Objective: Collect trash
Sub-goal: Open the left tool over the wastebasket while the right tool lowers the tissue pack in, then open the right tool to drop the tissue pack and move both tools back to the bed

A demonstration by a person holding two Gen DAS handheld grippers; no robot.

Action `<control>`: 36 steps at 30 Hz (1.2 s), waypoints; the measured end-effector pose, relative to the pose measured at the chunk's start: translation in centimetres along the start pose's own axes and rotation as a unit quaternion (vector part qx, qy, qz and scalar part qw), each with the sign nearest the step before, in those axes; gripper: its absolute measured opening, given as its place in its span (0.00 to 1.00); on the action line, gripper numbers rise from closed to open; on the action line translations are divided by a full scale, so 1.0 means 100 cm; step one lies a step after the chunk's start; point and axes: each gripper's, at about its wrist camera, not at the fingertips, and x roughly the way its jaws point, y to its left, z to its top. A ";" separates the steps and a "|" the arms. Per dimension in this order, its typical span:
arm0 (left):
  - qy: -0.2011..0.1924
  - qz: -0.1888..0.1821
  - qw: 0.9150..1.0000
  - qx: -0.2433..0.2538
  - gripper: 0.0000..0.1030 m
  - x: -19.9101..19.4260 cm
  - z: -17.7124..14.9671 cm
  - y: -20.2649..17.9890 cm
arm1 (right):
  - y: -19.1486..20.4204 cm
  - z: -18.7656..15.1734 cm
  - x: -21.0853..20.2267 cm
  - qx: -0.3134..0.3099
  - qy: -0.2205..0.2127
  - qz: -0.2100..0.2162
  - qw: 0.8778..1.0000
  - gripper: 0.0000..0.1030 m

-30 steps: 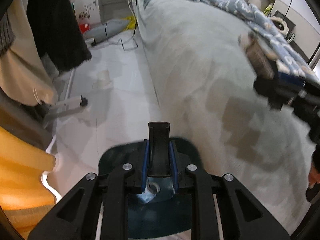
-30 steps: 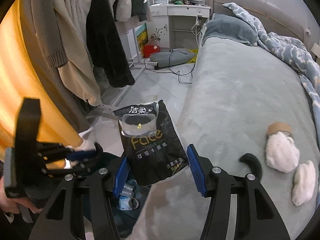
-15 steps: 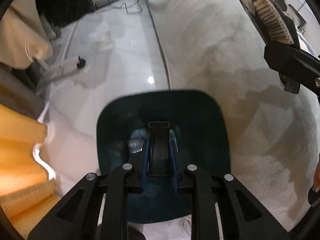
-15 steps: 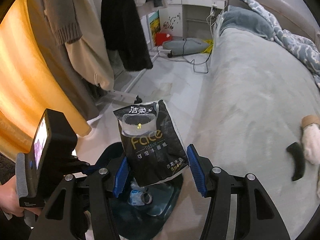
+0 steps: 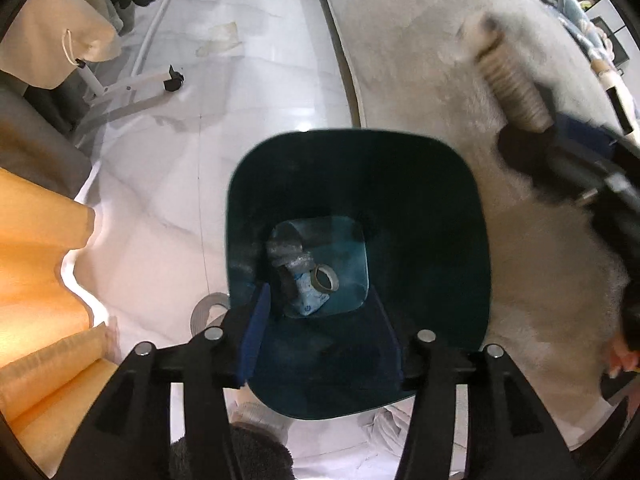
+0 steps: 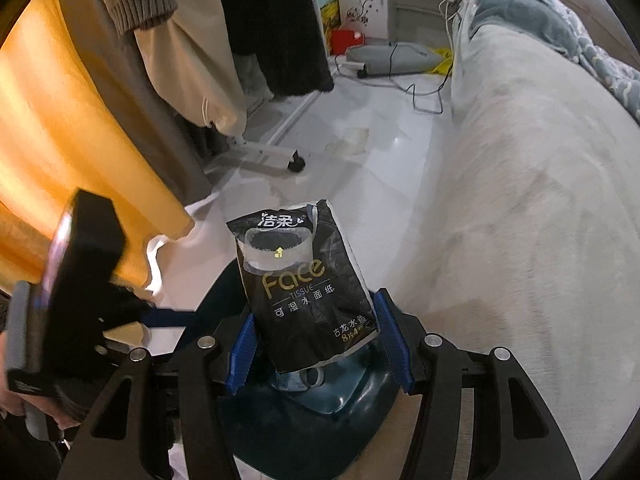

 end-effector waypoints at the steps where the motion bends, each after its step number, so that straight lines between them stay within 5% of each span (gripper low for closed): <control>1: -0.004 0.000 1.000 0.000 0.62 -0.003 0.000 0.001 | 0.001 -0.001 0.002 0.000 0.003 0.001 1.000 0.55; 16: -0.134 0.019 0.990 -0.042 0.68 -0.075 0.011 0.033 | 0.025 -0.014 0.041 -0.030 0.056 0.007 0.998 0.55; 36: -0.286 0.040 0.957 -0.021 0.58 -0.162 0.021 0.017 | 0.045 -0.049 0.105 -0.074 0.163 0.002 0.984 0.55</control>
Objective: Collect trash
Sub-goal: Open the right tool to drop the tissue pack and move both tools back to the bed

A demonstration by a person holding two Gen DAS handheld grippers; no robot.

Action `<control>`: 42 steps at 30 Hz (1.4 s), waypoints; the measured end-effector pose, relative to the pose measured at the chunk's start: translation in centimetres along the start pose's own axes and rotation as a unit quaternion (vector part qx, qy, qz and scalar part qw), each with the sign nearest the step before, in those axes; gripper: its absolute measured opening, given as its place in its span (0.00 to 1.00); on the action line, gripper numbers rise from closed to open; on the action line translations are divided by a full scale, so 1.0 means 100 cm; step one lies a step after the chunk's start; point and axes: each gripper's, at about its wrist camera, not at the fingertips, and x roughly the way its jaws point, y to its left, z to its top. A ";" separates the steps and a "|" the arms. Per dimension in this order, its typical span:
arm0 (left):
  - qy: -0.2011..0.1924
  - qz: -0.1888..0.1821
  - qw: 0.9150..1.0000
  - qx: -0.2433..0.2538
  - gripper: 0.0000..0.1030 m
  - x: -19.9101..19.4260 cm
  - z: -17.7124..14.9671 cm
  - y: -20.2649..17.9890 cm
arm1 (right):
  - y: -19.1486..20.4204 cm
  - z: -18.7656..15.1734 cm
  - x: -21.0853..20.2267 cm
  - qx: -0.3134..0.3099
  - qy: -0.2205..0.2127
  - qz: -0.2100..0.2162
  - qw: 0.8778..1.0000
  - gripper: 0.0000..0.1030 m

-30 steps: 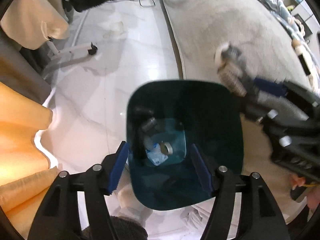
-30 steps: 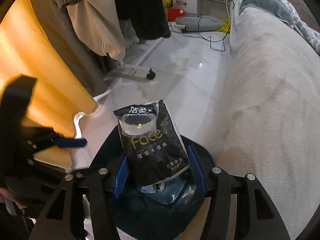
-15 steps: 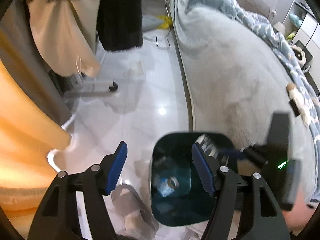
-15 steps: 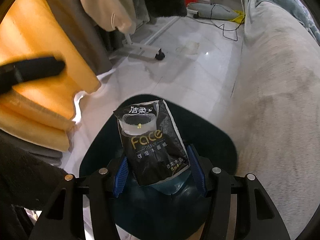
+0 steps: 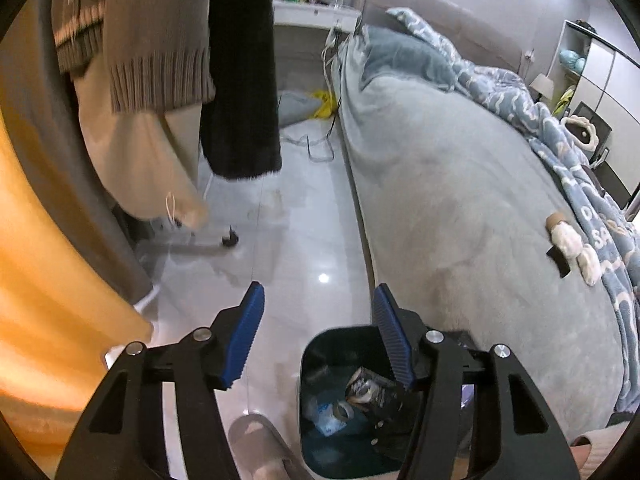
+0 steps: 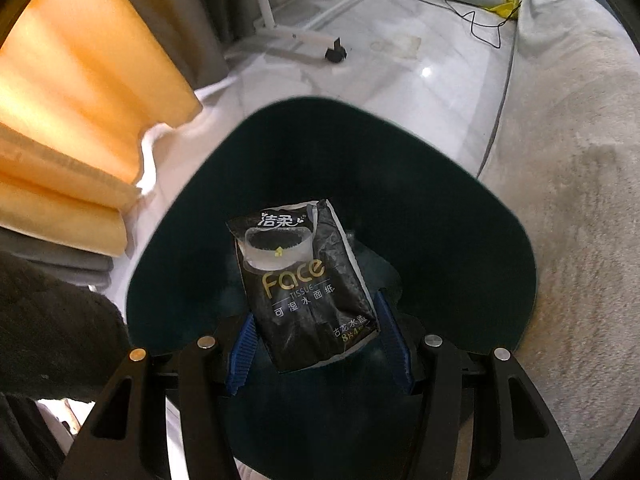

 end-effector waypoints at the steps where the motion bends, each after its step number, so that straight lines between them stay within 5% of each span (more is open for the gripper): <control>1: -0.010 0.002 1.000 0.005 0.58 -0.004 0.002 -0.002 | 0.001 -0.001 0.003 -0.002 0.005 -0.002 1.000 0.55; 11: -0.056 0.003 0.998 0.012 0.59 -0.026 0.016 -0.009 | 0.005 -0.003 0.000 -0.005 0.012 0.010 1.000 0.72; 23: -0.098 -0.008 0.995 0.024 0.66 -0.042 0.034 -0.045 | -0.005 -0.002 -0.066 0.011 -0.061 0.045 0.997 0.75; 42: -0.111 -0.057 0.990 0.067 0.82 -0.030 0.044 -0.148 | -0.105 -0.047 -0.181 0.074 -0.202 -0.034 0.976 0.78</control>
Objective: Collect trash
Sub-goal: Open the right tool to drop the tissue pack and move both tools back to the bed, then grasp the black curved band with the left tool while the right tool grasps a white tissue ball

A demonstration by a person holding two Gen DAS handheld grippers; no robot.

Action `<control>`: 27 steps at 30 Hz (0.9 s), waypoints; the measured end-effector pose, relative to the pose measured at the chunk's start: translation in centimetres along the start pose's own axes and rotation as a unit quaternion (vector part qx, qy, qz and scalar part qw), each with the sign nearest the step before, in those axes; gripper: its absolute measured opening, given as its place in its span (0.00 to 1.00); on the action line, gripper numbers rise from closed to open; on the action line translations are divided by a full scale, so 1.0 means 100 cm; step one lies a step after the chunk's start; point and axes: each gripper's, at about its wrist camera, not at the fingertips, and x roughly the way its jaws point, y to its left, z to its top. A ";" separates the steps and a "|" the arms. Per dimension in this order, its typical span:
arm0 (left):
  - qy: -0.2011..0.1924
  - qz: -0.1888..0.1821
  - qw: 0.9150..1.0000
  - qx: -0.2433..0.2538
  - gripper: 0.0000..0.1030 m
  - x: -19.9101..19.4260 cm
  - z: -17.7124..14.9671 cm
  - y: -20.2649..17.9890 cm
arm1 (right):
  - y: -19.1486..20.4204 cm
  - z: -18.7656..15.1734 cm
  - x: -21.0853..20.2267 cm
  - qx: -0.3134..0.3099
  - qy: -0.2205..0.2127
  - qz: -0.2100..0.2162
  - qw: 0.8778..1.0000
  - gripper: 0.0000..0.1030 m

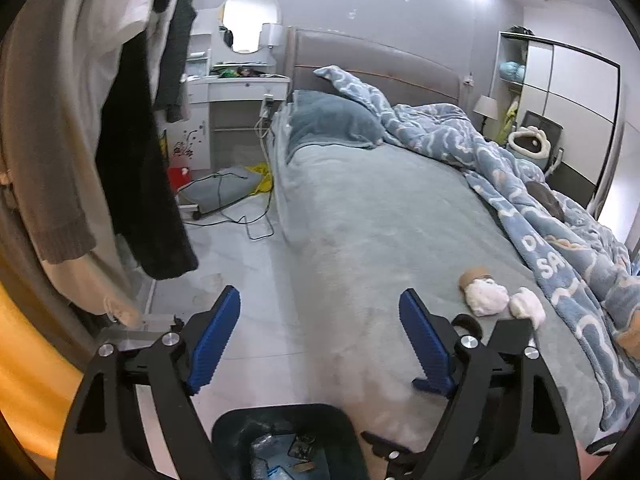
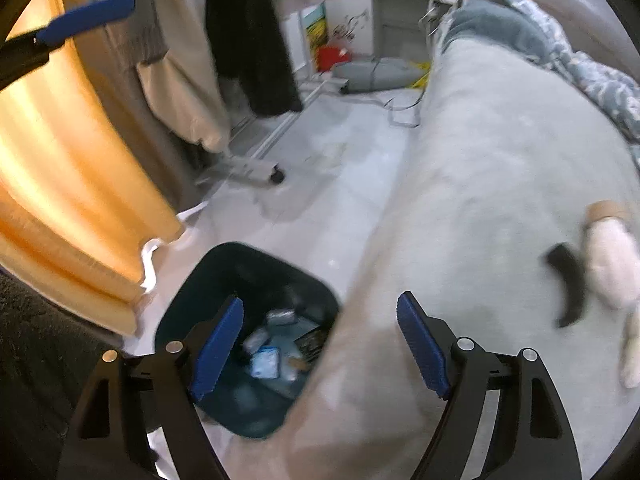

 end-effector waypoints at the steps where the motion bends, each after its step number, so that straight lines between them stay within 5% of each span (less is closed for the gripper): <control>1: 0.001 -0.003 1.000 0.000 0.82 0.001 0.000 -0.004 | -0.003 0.000 -0.003 -0.001 -0.004 -0.007 1.000 0.79; 27: 0.024 -0.078 0.996 0.020 0.91 0.063 -0.014 -0.112 | -0.157 -0.053 -0.088 0.069 -0.088 -0.160 0.981 0.82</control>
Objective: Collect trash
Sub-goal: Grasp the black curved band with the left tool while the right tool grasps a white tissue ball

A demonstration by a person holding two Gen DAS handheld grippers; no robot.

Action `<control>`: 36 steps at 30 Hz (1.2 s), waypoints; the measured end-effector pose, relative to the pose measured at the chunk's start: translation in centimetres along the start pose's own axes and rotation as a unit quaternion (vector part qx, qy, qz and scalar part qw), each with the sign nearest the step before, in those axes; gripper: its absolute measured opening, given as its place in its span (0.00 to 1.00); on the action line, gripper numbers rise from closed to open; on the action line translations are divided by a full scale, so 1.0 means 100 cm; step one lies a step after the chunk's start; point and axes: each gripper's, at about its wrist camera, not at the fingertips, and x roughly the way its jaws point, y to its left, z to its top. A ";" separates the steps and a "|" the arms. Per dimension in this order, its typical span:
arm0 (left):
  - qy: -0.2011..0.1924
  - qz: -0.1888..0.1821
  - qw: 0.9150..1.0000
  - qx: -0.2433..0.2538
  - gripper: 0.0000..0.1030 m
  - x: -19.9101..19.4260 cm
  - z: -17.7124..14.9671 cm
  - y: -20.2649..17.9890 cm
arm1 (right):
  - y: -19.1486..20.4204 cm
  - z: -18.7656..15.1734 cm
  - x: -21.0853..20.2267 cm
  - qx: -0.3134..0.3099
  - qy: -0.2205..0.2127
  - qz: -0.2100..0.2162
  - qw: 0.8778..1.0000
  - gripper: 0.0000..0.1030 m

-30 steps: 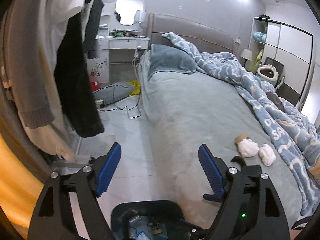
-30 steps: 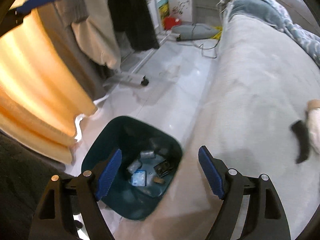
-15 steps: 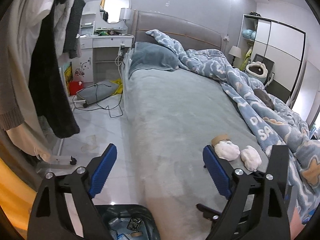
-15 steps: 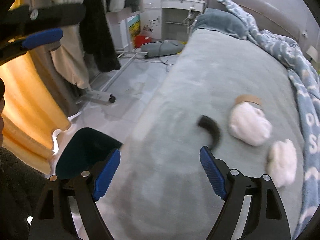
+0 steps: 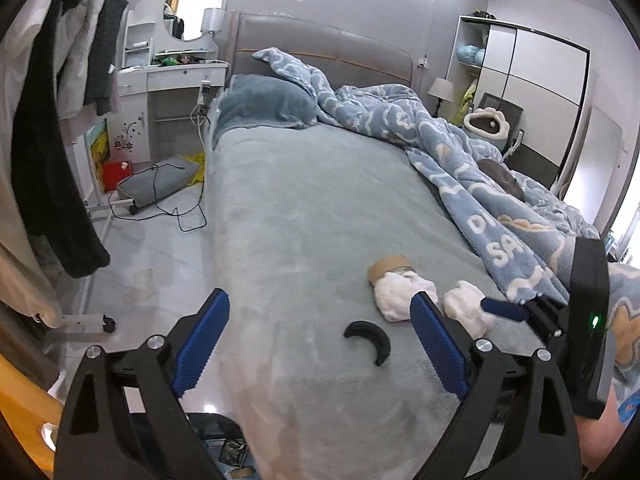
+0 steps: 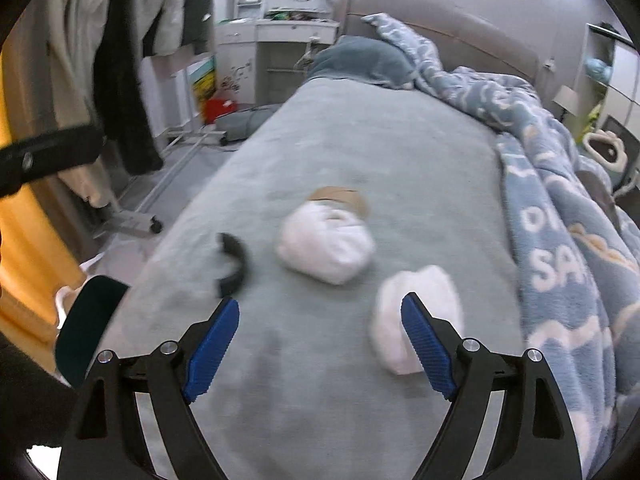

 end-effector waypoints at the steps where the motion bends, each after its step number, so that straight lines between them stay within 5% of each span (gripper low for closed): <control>1: 0.003 -0.001 1.000 0.002 0.91 0.005 -0.002 -0.004 | -0.004 -0.001 0.000 0.003 -0.001 -0.002 1.000 0.82; 13: 0.054 -0.006 0.998 0.019 0.92 0.052 -0.022 -0.035 | -0.068 -0.019 0.026 0.096 0.012 0.029 0.995 0.82; 19: 0.080 0.008 0.997 0.015 0.91 0.076 -0.032 -0.045 | -0.076 -0.023 0.026 0.090 0.027 0.005 0.996 0.56; 26: 0.093 0.026 0.995 0.007 0.70 0.091 -0.037 -0.049 | -0.090 -0.035 0.029 0.099 0.041 -0.009 0.994 0.30; 36: 0.114 0.032 0.993 -0.003 0.31 0.105 -0.041 -0.052 | -0.093 -0.036 0.010 0.085 0.020 0.005 0.996 0.28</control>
